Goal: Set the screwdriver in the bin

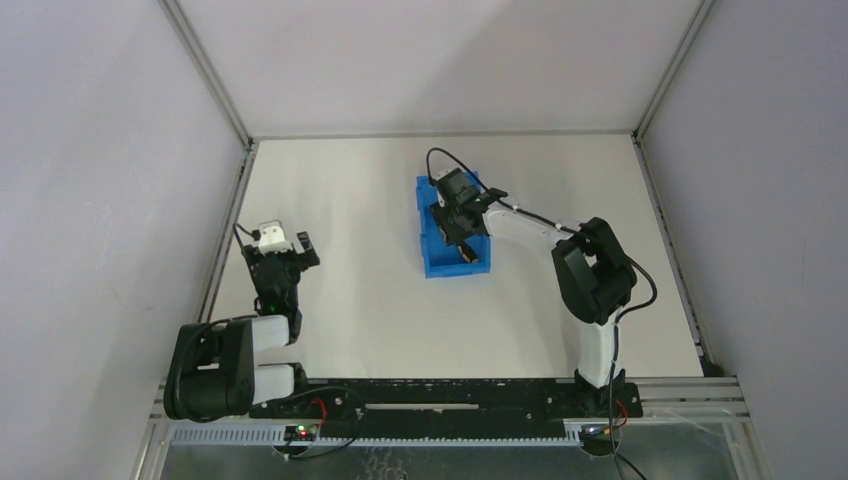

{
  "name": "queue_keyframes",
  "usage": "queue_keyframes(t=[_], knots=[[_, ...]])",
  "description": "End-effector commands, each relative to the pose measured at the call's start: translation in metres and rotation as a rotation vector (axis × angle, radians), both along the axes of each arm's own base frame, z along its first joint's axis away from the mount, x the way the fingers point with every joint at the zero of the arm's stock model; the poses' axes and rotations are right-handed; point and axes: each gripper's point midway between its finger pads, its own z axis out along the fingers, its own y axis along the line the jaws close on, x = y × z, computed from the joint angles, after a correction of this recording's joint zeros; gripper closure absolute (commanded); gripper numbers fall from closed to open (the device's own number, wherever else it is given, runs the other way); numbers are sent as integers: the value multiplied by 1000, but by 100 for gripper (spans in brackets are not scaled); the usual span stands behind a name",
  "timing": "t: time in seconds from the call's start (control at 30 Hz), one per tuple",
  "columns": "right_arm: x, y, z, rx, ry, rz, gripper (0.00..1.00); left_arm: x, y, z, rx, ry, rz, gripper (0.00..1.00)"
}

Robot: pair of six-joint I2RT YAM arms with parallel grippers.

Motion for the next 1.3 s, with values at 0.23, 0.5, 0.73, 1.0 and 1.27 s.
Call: queue_keyframes(t=[0.23, 0.5, 0.73, 1.0, 1.27], knots=[[1, -24, 128, 123, -189, -183, 36, 14, 1, 38, 26, -121, 0, 0], [8, -116, 141, 67, -193, -358, 27, 14, 1, 38, 26, -121, 0, 0], [17, -210, 141, 45, -224, -498, 10, 14, 1, 38, 26, -121, 1, 0], [19, -263, 154, 124, -280, -587, 0, 14, 2, 38, 26, -121, 1, 0], [18, -267, 159, 116, -335, -589, 0, 14, 1, 38, 26, -121, -1, 0]])
